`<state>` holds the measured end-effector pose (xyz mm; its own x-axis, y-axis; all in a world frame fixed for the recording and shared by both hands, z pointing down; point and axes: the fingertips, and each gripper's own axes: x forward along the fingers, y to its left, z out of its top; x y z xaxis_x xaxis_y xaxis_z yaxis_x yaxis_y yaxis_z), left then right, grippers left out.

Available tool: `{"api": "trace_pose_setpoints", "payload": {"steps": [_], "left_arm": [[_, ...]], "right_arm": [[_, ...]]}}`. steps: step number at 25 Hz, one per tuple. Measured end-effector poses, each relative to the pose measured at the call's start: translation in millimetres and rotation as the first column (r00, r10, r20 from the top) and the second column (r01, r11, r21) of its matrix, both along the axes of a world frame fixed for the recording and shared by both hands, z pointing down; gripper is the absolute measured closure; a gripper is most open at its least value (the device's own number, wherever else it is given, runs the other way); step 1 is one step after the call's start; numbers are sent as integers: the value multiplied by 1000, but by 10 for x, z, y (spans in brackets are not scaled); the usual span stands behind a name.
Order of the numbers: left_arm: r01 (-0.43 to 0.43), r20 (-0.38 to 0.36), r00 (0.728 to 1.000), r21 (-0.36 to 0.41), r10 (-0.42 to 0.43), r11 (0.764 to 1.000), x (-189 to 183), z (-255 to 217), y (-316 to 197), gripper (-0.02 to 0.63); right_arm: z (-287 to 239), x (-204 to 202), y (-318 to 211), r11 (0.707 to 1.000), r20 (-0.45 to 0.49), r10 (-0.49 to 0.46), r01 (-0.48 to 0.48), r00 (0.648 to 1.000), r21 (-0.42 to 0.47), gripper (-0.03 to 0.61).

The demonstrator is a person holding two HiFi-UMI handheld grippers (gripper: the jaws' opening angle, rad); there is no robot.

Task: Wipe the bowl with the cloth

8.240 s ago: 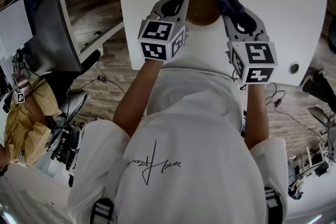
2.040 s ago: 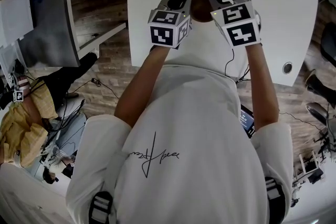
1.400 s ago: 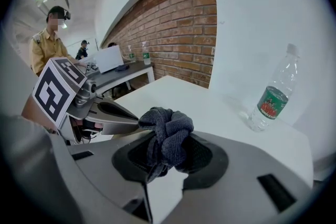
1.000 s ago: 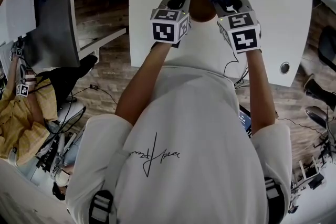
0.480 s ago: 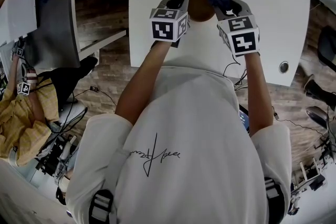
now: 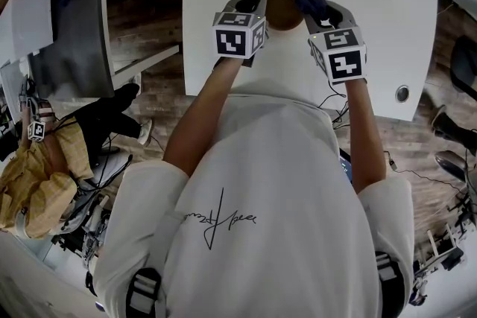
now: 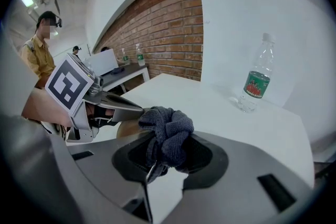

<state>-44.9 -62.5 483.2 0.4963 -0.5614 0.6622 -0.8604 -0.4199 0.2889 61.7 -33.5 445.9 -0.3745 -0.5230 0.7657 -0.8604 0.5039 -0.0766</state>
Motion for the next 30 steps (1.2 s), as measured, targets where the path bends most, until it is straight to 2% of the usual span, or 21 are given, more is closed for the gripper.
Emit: {"api": "trace_pose_setpoints", "payload": {"steps": [4, 9, 14, 30], "left_arm": [[1, 3, 1000, 1, -1, 1000, 17, 5, 7, 592], [0, 8, 1000, 10, 0, 1000, 206, -28, 150, 592], [6, 6, 1000, -4, -6, 1000, -76, 18, -51, 592], [7, 14, 1000, 7, -7, 1000, 53, -9, 17, 592]], "right_arm": [[16, 43, 72, 1000, 3, 8, -8, 1000, -10, 474], [4, 248, 276, 999, 23, 32, -31, 999, -6, 474], [41, -30, 137, 999, 25, 44, -43, 999, -25, 474], [41, 59, 427, 997, 40, 61, -60, 997, -44, 474]]}}
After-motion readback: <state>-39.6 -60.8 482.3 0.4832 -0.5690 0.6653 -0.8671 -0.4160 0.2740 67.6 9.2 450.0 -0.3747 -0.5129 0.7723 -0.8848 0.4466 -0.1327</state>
